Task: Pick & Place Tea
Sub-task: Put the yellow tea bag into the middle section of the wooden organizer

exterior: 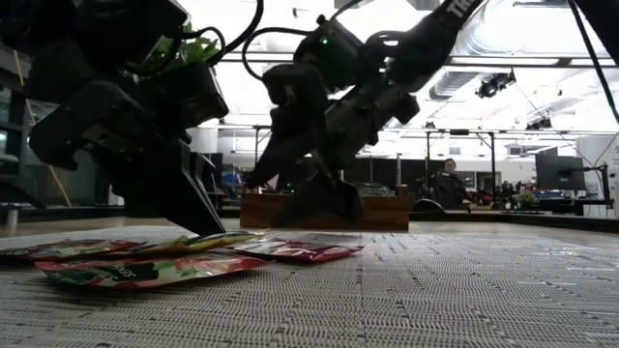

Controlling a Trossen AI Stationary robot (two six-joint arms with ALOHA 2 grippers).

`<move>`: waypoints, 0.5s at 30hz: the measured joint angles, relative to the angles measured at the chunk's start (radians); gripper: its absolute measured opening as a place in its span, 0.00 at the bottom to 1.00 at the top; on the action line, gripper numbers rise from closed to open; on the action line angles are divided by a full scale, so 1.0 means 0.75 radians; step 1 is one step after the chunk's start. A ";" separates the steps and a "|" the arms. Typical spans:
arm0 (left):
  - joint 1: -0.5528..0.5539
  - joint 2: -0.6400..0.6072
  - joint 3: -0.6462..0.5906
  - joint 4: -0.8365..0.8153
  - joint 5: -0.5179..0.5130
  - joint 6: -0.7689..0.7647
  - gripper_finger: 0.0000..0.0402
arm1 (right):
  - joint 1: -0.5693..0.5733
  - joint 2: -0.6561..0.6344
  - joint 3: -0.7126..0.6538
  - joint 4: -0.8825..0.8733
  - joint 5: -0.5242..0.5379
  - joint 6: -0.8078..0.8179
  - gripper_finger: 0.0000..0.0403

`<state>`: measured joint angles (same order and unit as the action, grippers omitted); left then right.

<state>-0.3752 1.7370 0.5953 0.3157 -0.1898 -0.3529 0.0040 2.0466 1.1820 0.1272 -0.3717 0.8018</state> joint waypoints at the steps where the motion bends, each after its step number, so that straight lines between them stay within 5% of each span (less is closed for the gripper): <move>1: 0.000 0.000 0.000 -0.001 0.000 0.003 0.00 | 0.001 0.014 0.000 0.023 0.002 0.004 0.61; 15: 0.001 0.000 -0.001 0.002 0.004 0.038 0.00 | 0.015 0.069 0.004 0.093 -0.035 -0.016 0.62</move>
<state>-0.3748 1.7370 0.5945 0.3170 -0.1867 -0.3247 0.0151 2.0983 1.1847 0.1966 -0.3981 0.7898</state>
